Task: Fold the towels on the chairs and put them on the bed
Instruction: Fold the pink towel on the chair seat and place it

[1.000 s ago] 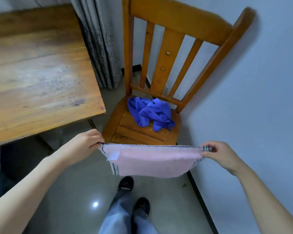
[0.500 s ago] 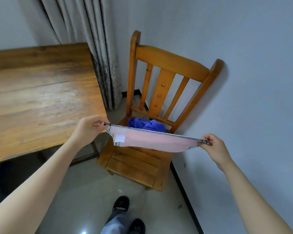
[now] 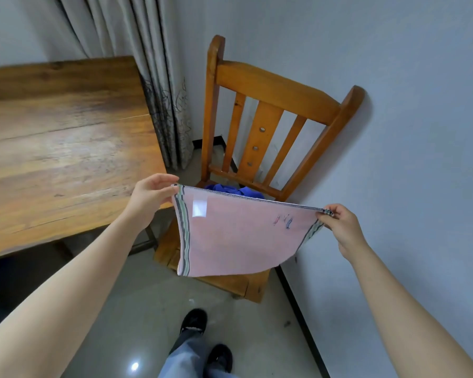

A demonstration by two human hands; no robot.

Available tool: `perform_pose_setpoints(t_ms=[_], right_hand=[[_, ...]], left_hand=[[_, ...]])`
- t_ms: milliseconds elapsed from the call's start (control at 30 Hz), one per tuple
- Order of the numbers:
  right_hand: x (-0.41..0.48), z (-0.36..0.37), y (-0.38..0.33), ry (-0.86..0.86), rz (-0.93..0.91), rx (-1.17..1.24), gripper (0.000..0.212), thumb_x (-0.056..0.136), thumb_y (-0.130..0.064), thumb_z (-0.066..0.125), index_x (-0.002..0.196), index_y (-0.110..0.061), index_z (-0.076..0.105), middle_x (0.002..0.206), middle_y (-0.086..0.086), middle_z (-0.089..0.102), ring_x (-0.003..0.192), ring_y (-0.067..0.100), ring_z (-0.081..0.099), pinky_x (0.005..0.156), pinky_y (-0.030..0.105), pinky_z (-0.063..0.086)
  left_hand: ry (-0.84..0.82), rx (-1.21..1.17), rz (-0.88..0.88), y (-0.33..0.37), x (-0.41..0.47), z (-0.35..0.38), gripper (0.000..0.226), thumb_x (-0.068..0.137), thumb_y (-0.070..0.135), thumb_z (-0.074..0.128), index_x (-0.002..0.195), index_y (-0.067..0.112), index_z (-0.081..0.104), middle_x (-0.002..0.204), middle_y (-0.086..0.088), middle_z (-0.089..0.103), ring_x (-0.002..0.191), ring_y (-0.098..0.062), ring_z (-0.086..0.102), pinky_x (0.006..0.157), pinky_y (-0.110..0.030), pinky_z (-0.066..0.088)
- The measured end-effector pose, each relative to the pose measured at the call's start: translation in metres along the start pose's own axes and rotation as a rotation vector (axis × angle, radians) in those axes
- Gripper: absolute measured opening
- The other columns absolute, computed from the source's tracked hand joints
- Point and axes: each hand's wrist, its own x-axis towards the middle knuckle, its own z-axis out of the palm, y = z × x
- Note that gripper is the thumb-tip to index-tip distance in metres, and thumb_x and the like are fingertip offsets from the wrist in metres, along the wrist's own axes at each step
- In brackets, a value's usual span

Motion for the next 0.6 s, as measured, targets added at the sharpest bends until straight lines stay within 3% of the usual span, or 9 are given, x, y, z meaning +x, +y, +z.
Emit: perform_pose_setpoints(t_ms=[100, 200, 300, 367, 433, 500, 600], right_hand=[[-0.014, -0.006, 0.002, -0.070, 0.009, 0.081, 0.026, 0.085, 0.011, 0.052, 0.071, -0.011, 0.052, 0.068, 0.003, 0.053, 0.070, 0.015, 0.049, 0.074, 0.024, 0.039], [-0.035, -0.012, 0.017, -0.150, 0.062, 0.139, 0.029, 0.082, 0.018, 0.047, 0.068, -0.007, 0.050, 0.059, -0.001, 0.053, 0.064, 0.014, 0.048, 0.069, 0.022, 0.038], [-0.052, -0.010, 0.039, -0.243, 0.147, 0.119, 0.020, 0.072, 0.008, 0.061, 0.067, -0.007, 0.048, 0.061, 0.002, 0.048, 0.063, 0.013, 0.047, 0.067, 0.022, 0.035], [-0.060, -0.002, 0.061, -0.280, 0.203, 0.050, 0.017, 0.060, -0.005, 0.063, 0.066, -0.010, 0.048, 0.061, -0.002, 0.048, 0.057, 0.004, 0.049, 0.062, 0.016, 0.035], [-0.063, 0.011, 0.093, -0.300, 0.257, -0.041, 0.021, 0.067, -0.003, 0.066, 0.067, -0.011, 0.046, 0.064, 0.000, 0.049, 0.057, 0.004, 0.048, 0.053, 0.009, 0.034], [-0.061, 0.025, 0.136, -0.315, 0.302, -0.129, 0.028, 0.078, 0.008, 0.063, 0.068, -0.012, 0.046, 0.070, 0.006, 0.052, 0.064, 0.012, 0.046, 0.054, 0.013, 0.033], [-0.055, 0.046, 0.192, -0.314, 0.370, -0.223, 0.027, 0.080, 0.009, 0.060, 0.070, -0.014, 0.049, 0.075, 0.009, 0.056, 0.067, 0.015, 0.047, 0.060, 0.021, 0.034]], left_hand=[[-0.063, 0.002, 0.055, -0.003, -0.014, -0.012, 0.024, 0.087, 0.003, 0.058, 0.091, 0.026, 0.063, 0.099, -0.005, 0.066, 0.099, -0.026, 0.061, 0.090, -0.038, 0.049], [-0.120, 0.080, 0.071, -0.021, -0.037, -0.025, 0.032, 0.084, -0.001, 0.060, 0.087, 0.031, 0.067, 0.086, 0.011, 0.072, 0.086, -0.007, 0.064, 0.076, -0.019, 0.051], [-0.168, 0.170, 0.023, -0.051, -0.058, -0.031, 0.030, 0.082, -0.004, 0.061, 0.089, 0.025, 0.065, 0.076, 0.020, 0.070, 0.071, 0.006, 0.062, 0.067, -0.008, 0.048], [-0.193, 0.226, -0.030, -0.080, -0.064, -0.034, 0.030, 0.081, -0.004, 0.063, 0.090, 0.024, 0.066, 0.078, 0.014, 0.071, 0.075, 0.000, 0.063, 0.073, -0.014, 0.048], [-0.220, 0.272, -0.097, -0.111, -0.065, -0.035, 0.029, 0.081, -0.006, 0.063, 0.089, 0.022, 0.067, 0.085, 0.007, 0.071, 0.082, -0.010, 0.062, 0.074, -0.014, 0.047], [-0.215, 0.310, -0.169, -0.145, -0.060, -0.030, 0.028, 0.079, -0.009, 0.063, 0.084, 0.018, 0.067, 0.088, 0.001, 0.069, 0.082, -0.016, 0.060, 0.067, -0.005, 0.045], [-0.188, 0.347, -0.274, -0.192, -0.048, -0.021, 0.025, 0.077, -0.013, 0.064, 0.081, 0.012, 0.065, 0.081, -0.005, 0.067, 0.077, -0.017, 0.060, 0.061, -0.001, 0.042]])
